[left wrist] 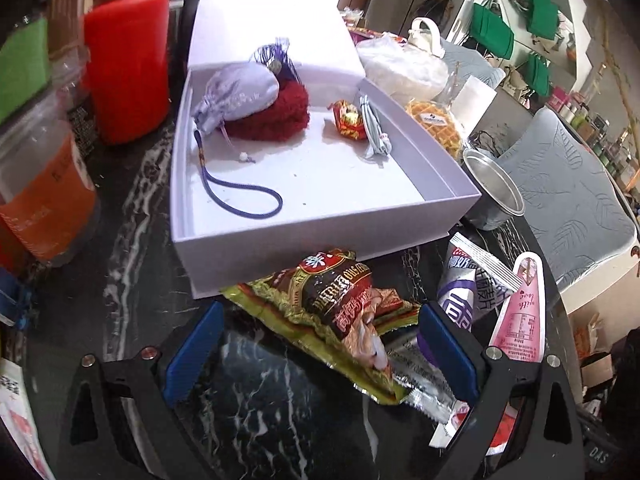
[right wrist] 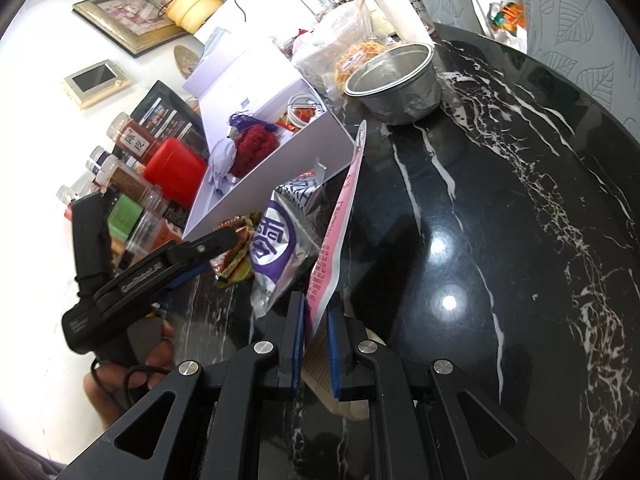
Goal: Organize soft objects
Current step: 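Grasp the pink tube packet with the right tool while the left tool grasps the gold snack bag, then lift the pink packet and gold snack bag and carry them toward the white box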
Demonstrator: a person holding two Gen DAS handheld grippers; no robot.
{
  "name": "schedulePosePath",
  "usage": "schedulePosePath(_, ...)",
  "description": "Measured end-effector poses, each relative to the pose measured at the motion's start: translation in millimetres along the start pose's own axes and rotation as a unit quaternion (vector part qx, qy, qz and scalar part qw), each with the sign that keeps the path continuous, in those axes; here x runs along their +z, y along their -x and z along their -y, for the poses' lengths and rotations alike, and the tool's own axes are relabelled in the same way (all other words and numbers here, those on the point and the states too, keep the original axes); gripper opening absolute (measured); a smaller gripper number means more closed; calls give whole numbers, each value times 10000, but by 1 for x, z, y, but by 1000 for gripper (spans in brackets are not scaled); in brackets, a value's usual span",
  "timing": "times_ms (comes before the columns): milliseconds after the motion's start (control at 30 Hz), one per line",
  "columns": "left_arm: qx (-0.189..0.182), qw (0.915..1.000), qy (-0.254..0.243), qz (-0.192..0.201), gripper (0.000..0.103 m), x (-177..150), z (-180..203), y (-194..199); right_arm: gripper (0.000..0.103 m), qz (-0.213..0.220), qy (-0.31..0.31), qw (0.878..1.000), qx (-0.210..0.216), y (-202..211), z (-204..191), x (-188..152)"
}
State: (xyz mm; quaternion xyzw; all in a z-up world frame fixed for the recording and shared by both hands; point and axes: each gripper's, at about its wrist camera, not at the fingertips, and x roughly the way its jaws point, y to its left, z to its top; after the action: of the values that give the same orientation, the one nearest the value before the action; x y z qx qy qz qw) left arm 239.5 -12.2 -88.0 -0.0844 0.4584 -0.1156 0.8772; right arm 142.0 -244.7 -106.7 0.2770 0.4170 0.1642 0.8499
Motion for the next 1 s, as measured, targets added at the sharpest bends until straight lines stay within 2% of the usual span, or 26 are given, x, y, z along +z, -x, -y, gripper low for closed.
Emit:
schedulePosePath(133,-42,9999,70,-98,89,1,0,-11,11,-45,40,10000,9,-4,0,3)
schedulePosePath(200,-208,9996,117,-129,82,2,0,-15,11,-58,42,10000,12,-5,1,4)
schedulePosePath(333,-464,9988,88,-156,58,2,6,-17,11,-90,33,9999,39,-7,2,6)
schedulePosePath(433,-358,9993,-61,-82,55,1,13,-14,11,-85,36,9999,40,-7,2,7)
schedulePosePath(567,-408,9992,-34,-18,55,-2,11,-2,11,-18,102,9999,-3,-4,-1,5)
schedulePosePath(800,-95,9994,-201,269,55,-15,6,34,11,112,201,9997,-49,6,-8,2)
schedulePosePath(1000,-24,9990,-206,394,55,-28,-1,59,11,231,344,9991,-131,14,-20,-4)
